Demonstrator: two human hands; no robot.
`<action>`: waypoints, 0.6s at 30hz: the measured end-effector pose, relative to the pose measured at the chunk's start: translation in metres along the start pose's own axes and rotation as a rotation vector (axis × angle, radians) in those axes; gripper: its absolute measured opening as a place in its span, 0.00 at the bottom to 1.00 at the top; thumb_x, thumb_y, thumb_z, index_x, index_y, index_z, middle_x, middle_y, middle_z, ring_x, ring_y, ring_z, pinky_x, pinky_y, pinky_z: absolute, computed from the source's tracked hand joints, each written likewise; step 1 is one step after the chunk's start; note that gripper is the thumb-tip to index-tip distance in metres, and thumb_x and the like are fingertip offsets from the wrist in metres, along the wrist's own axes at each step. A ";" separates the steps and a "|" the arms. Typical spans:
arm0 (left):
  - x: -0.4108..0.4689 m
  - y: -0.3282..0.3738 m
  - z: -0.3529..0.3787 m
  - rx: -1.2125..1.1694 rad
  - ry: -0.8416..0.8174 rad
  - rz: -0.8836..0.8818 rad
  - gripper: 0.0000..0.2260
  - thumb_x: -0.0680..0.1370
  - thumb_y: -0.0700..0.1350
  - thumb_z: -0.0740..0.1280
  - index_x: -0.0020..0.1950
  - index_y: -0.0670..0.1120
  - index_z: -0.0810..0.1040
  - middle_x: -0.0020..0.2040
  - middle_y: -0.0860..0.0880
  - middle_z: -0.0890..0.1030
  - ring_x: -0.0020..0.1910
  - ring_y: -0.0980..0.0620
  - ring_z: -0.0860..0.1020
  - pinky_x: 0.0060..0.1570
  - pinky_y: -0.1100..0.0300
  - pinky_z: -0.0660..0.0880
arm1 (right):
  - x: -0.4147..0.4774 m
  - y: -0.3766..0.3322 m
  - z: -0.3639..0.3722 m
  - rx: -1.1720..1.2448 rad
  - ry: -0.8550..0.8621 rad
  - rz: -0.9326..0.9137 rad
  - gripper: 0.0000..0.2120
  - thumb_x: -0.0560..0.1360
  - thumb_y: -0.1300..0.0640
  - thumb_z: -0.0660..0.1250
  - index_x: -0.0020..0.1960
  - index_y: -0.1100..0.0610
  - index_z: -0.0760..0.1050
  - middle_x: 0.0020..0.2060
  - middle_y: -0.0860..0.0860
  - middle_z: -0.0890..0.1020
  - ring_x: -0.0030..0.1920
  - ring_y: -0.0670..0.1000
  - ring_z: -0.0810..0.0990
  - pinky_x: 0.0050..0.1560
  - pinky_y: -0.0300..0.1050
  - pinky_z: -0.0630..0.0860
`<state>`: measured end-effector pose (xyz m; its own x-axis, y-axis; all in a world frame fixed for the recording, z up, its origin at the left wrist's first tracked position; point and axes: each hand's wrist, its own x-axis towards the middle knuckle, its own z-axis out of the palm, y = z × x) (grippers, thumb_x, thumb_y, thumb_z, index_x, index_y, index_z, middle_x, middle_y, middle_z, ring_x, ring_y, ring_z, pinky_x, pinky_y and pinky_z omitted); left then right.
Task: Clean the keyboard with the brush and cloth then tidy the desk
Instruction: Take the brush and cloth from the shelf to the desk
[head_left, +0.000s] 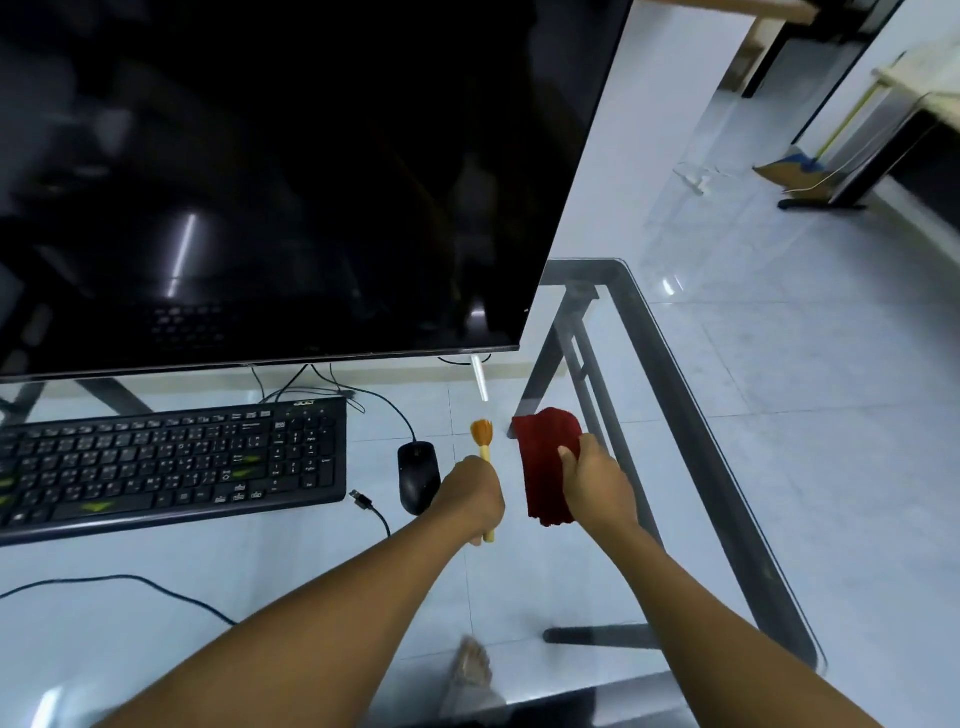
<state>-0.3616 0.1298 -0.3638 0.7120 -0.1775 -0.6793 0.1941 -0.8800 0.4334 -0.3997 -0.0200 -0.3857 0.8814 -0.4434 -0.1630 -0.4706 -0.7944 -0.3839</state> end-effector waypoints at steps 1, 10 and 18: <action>0.002 -0.002 0.004 0.002 -0.014 0.008 0.13 0.77 0.35 0.65 0.36 0.43 0.64 0.42 0.44 0.79 0.41 0.47 0.82 0.21 0.64 0.72 | 0.003 0.004 0.002 -0.029 -0.009 0.016 0.16 0.83 0.49 0.54 0.60 0.60 0.70 0.52 0.55 0.81 0.49 0.59 0.82 0.47 0.52 0.78; 0.015 -0.008 0.006 -0.059 -0.052 0.006 0.10 0.78 0.41 0.67 0.39 0.42 0.68 0.35 0.47 0.77 0.37 0.44 0.83 0.32 0.55 0.79 | 0.016 0.006 0.019 -0.359 0.143 -0.037 0.25 0.72 0.51 0.72 0.65 0.61 0.71 0.59 0.62 0.76 0.58 0.63 0.75 0.58 0.59 0.72; 0.027 -0.018 -0.036 0.037 0.087 0.092 0.10 0.81 0.50 0.62 0.51 0.43 0.71 0.38 0.46 0.78 0.33 0.50 0.81 0.31 0.62 0.75 | -0.003 -0.050 0.031 -0.141 -0.109 -0.247 0.15 0.78 0.45 0.64 0.53 0.57 0.73 0.48 0.53 0.81 0.46 0.54 0.81 0.46 0.49 0.78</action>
<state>-0.3217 0.1563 -0.3687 0.7820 -0.2208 -0.5828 0.1016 -0.8775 0.4687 -0.3775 0.0345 -0.3944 0.9655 -0.1879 -0.1802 -0.2353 -0.9260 -0.2954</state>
